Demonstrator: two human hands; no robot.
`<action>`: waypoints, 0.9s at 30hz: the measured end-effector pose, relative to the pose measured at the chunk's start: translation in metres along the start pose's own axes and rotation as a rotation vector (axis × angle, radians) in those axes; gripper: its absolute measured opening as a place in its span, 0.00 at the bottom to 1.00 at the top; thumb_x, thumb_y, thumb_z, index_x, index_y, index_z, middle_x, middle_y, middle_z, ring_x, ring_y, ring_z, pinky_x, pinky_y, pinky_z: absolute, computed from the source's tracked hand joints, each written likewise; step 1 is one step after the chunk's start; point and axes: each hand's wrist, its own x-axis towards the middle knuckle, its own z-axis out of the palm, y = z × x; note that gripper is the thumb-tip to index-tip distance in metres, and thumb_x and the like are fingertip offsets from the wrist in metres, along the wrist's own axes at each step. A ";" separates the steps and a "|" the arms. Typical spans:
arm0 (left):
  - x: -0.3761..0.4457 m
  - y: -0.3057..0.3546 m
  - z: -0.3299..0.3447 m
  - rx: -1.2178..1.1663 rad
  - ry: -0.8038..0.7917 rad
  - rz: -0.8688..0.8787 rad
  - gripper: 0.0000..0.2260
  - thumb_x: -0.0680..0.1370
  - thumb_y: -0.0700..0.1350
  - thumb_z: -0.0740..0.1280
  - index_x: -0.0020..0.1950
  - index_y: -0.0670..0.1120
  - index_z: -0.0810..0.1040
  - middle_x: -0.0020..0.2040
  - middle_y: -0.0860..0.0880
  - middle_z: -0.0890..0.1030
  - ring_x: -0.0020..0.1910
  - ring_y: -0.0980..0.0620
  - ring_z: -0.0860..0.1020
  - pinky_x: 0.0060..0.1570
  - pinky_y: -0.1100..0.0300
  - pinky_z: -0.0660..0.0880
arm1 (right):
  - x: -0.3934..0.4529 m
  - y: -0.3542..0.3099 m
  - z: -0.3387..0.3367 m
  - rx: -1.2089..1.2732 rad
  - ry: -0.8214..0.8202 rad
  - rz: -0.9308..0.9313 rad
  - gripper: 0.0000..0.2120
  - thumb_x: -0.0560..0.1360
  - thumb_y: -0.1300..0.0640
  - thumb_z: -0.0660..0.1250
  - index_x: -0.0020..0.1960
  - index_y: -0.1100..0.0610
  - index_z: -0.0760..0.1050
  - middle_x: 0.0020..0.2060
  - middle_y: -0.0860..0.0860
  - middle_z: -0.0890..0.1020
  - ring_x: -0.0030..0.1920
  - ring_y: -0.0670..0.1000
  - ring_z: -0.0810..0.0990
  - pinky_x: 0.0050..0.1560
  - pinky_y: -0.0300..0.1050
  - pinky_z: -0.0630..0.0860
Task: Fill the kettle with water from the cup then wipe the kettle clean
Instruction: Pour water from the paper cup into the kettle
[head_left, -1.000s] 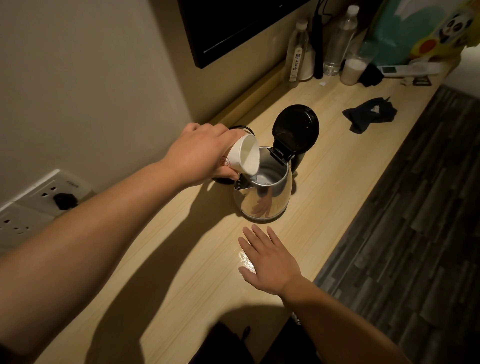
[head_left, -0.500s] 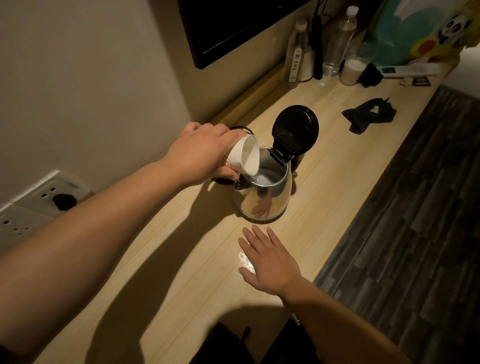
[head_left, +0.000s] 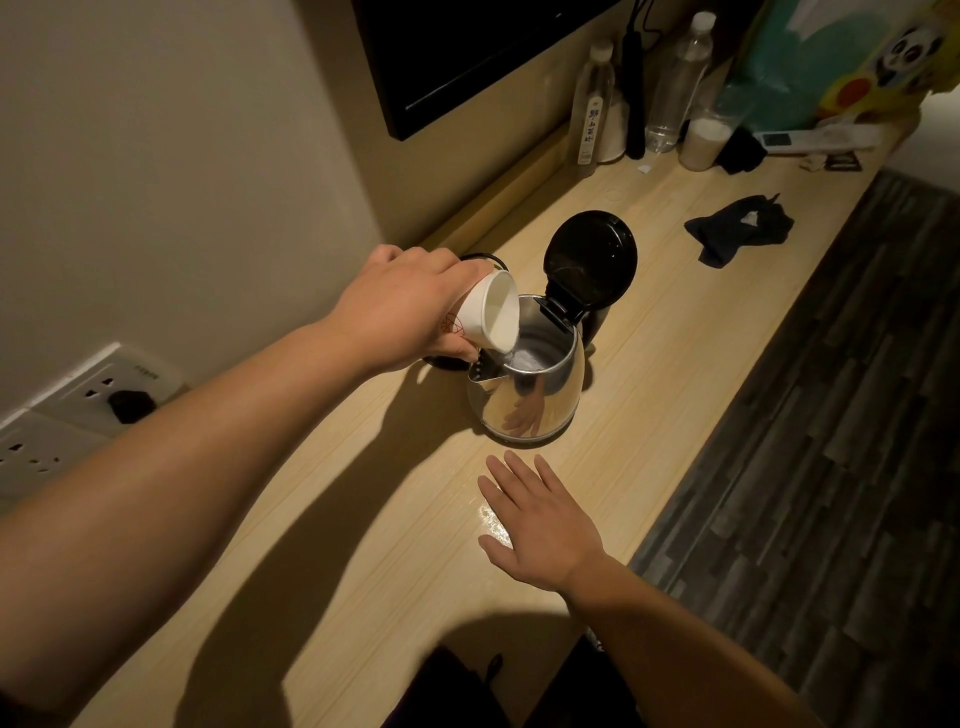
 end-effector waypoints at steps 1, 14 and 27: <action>0.000 0.000 0.000 0.001 -0.001 -0.001 0.38 0.68 0.65 0.72 0.74 0.56 0.62 0.64 0.50 0.75 0.63 0.46 0.71 0.61 0.49 0.62 | 0.000 0.000 0.000 -0.002 0.000 0.001 0.33 0.79 0.35 0.51 0.76 0.54 0.65 0.77 0.55 0.64 0.77 0.58 0.59 0.73 0.59 0.48; 0.001 0.002 -0.003 0.026 -0.004 -0.001 0.39 0.67 0.65 0.72 0.74 0.57 0.62 0.64 0.50 0.75 0.62 0.46 0.72 0.60 0.49 0.62 | -0.001 0.001 0.001 0.002 -0.009 0.000 0.33 0.79 0.35 0.49 0.76 0.54 0.65 0.77 0.55 0.64 0.78 0.58 0.58 0.74 0.58 0.47; 0.003 0.003 -0.005 0.041 -0.014 0.012 0.38 0.67 0.65 0.72 0.73 0.57 0.62 0.64 0.51 0.75 0.62 0.46 0.72 0.60 0.49 0.62 | 0.000 0.000 0.000 0.009 -0.011 -0.003 0.33 0.79 0.35 0.50 0.76 0.54 0.66 0.76 0.56 0.65 0.77 0.58 0.60 0.73 0.59 0.48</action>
